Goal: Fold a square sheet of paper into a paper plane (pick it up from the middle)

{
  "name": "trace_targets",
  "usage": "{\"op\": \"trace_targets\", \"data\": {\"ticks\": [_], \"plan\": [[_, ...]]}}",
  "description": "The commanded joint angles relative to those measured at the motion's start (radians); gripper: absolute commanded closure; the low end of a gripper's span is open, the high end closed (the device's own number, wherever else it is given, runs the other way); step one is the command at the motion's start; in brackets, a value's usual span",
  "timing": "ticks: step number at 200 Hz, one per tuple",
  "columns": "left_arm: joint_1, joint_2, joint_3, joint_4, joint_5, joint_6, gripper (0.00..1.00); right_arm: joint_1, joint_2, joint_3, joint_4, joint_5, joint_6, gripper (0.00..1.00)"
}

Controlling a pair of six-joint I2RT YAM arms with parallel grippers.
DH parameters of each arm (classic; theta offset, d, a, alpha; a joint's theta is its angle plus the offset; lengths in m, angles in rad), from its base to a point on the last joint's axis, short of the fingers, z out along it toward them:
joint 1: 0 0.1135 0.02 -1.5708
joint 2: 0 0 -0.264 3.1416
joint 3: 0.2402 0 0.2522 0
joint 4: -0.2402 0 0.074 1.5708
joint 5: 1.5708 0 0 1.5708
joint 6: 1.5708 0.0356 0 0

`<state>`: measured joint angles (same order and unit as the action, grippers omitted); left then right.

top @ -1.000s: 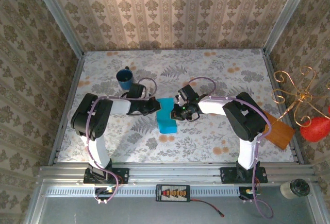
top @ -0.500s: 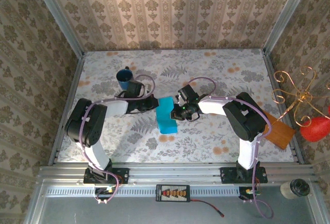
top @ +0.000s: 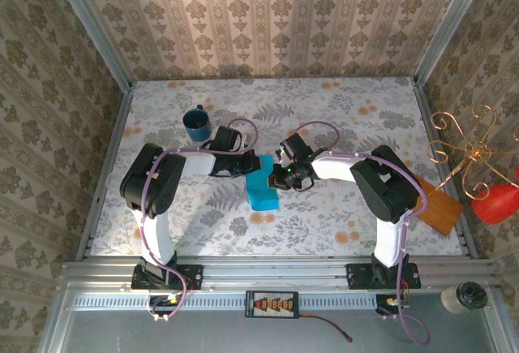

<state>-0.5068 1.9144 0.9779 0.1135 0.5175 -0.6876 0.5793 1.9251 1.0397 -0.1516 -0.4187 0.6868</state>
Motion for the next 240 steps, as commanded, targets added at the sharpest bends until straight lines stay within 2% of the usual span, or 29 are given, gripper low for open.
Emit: {"op": "trace_targets", "data": {"ticks": [1, 14, 68, 141, 158, 200, 226, 240], "plan": [[0.045, 0.034, 0.021, -0.029, -0.054, 0.01, 1.0, -0.008, 0.143, -0.124, -0.378, 0.227, -0.024, 0.98], [0.087, 0.048, 0.016, -0.018, -0.056, 0.001, 1.0, -0.01, 0.142, -0.127, -0.375, 0.228, -0.024, 0.98], [0.173, 0.062, 0.025, -0.036, -0.078, 0.015, 1.0, -0.015, 0.152, -0.115, -0.38, 0.231, -0.028, 0.98], [0.185, 0.046, 0.067, -0.071, -0.094, 0.049, 1.0, -0.015, 0.151, -0.117, -0.381, 0.235, -0.025, 0.98], [0.176, -0.004, 0.047, -0.063, -0.081, 0.036, 1.0, -0.014, 0.15, -0.117, -0.38, 0.235, -0.025, 0.98], [0.128, -0.255, -0.07, -0.098, -0.122, 0.006, 1.0, -0.015, 0.148, -0.12, -0.38, 0.23, -0.022, 0.98], [0.058, -0.339, -0.18, -0.065, -0.099, -0.069, 1.0, -0.015, 0.147, -0.128, -0.372, 0.227, -0.02, 0.98], [-0.02, -0.351, -0.225, -0.055, -0.098, -0.116, 1.0, -0.015, 0.143, -0.133, -0.367, 0.226, -0.016, 0.98]]}}
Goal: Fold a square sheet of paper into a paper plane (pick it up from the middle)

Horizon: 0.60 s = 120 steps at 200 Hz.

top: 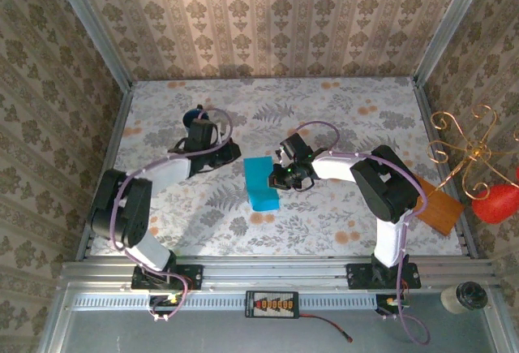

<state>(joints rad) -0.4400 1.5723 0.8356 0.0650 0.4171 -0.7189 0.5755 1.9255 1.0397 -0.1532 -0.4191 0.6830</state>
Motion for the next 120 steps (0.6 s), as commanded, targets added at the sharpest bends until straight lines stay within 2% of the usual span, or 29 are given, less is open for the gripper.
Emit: {"op": "trace_targets", "data": {"ticks": [1, 27, 47, 85, 120], "plan": [[-0.091, -0.009, -0.087, -0.007, 0.002, -0.088, 1.0, -0.011, 0.142, -0.134, -0.365, 0.227, -0.012, 0.98], [-0.181, 0.004, -0.124, 0.015, 0.011, -0.155, 1.0, -0.011, 0.14, -0.139, -0.36, 0.227, -0.013, 0.98], [-0.217, 0.035, -0.1, -0.004, 0.017, -0.149, 1.0, -0.011, 0.138, -0.141, -0.355, 0.227, -0.011, 0.98], [-0.217, 0.108, -0.036, -0.074, 0.024, -0.113, 1.0, -0.011, 0.142, -0.139, -0.353, 0.226, -0.014, 0.98], [-0.204, 0.147, -0.029, -0.068, 0.082, -0.098, 1.0, -0.01, 0.14, -0.139, -0.355, 0.227, -0.014, 0.98]]}}
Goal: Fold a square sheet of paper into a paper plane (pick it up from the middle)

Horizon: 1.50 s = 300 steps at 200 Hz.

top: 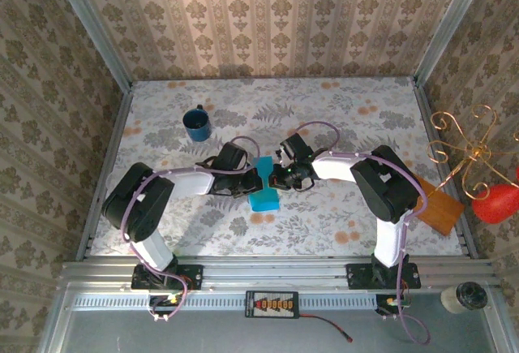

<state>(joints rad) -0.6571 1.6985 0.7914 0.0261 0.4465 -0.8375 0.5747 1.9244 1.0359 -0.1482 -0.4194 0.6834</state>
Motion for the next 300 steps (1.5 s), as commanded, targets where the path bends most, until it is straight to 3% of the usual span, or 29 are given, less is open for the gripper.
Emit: {"op": "trace_targets", "data": {"ticks": [1, 76, 115, 147, 160, 216, 257, 300], "plan": [[0.014, 0.021, 0.014, -0.028, 0.056, 0.021, 1.0, -0.01, 0.142, -0.135, -0.36, 0.228, -0.014, 0.98], [0.153, -0.061, -0.138, -0.152, 0.126, 0.177, 1.0, -0.012, 0.149, -0.127, -0.369, 0.226, -0.018, 0.98], [0.236, -0.188, -0.178, -0.229, 0.14, 0.215, 1.0, -0.012, 0.15, -0.123, -0.37, 0.223, -0.016, 0.98], [0.209, -0.276, -0.145, -0.156, 0.145, 0.134, 1.0, -0.012, 0.152, -0.123, -0.369, 0.222, -0.015, 0.98], [0.156, -0.28, -0.139, -0.099, 0.128, 0.1, 1.0, -0.011, 0.151, -0.124, -0.367, 0.222, -0.013, 0.98], [0.043, -0.103, -0.073, 0.032, 0.146, 0.035, 1.0, -0.012, 0.15, -0.126, -0.366, 0.223, -0.015, 0.98], [0.053, -0.021, -0.065, 0.041, 0.161, 0.061, 1.0, -0.013, 0.151, -0.128, -0.364, 0.223, -0.017, 0.98], [0.072, -0.032, -0.144, -0.026, 0.151, 0.119, 1.0, -0.016, 0.15, -0.134, -0.357, 0.22, -0.017, 0.98]]}}
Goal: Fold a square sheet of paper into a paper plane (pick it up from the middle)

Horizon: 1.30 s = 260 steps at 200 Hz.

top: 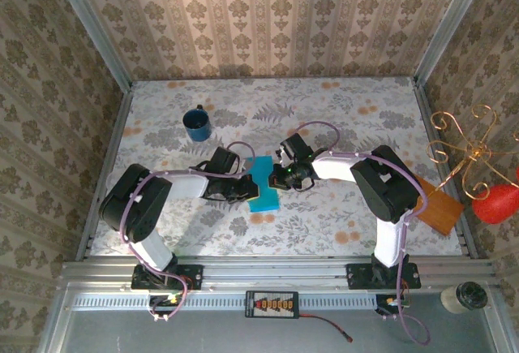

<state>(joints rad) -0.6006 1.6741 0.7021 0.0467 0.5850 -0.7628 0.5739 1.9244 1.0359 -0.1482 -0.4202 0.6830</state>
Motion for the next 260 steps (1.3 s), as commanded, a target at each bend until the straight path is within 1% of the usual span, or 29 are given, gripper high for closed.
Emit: {"op": "trace_targets", "data": {"ticks": [1, 29, 64, 84, 105, 130, 150, 165, 192, 219, 260], "plan": [[0.017, -0.008, -0.058, -0.047, 0.013, 0.045, 1.0, -0.016, 0.151, -0.135, -0.356, 0.221, -0.017, 0.98], [0.058, -0.046, -0.124, -0.096, -0.004, 0.071, 1.0, -0.019, 0.153, -0.134, -0.352, 0.22, -0.013, 0.98], [0.128, -0.162, -0.175, -0.15, -0.02, 0.082, 1.0, -0.019, 0.153, -0.132, -0.353, 0.219, -0.011, 0.98], [0.126, -0.231, -0.16, -0.154, -0.016, 0.065, 1.0, -0.018, 0.153, -0.133, -0.355, 0.22, -0.01, 0.98], [0.099, -0.264, -0.13, -0.092, -0.006, 0.016, 1.0, -0.018, 0.154, -0.133, -0.355, 0.219, -0.008, 0.98], [0.046, -0.223, -0.067, -0.026, 0.001, -0.026, 1.0, -0.019, 0.156, -0.131, -0.355, 0.218, -0.007, 0.98], [-0.007, -0.14, -0.013, -0.018, 0.002, -0.023, 1.0, -0.019, 0.155, -0.13, -0.358, 0.221, -0.007, 0.98], [-0.029, -0.084, 0.003, -0.016, 0.005, -0.026, 1.0, -0.018, 0.154, -0.129, -0.36, 0.221, -0.008, 0.98], [-0.036, -0.03, 0.002, -0.003, 0.025, -0.028, 1.0, -0.019, 0.154, -0.129, -0.364, 0.222, -0.01, 0.98], [-0.036, -0.019, -0.019, -0.013, 0.051, -0.014, 1.0, -0.019, 0.155, -0.127, -0.368, 0.222, -0.009, 0.98], [-0.036, -0.038, -0.086, -0.083, 0.02, 0.028, 1.0, -0.019, 0.154, -0.124, -0.378, 0.222, -0.009, 0.98]]}}
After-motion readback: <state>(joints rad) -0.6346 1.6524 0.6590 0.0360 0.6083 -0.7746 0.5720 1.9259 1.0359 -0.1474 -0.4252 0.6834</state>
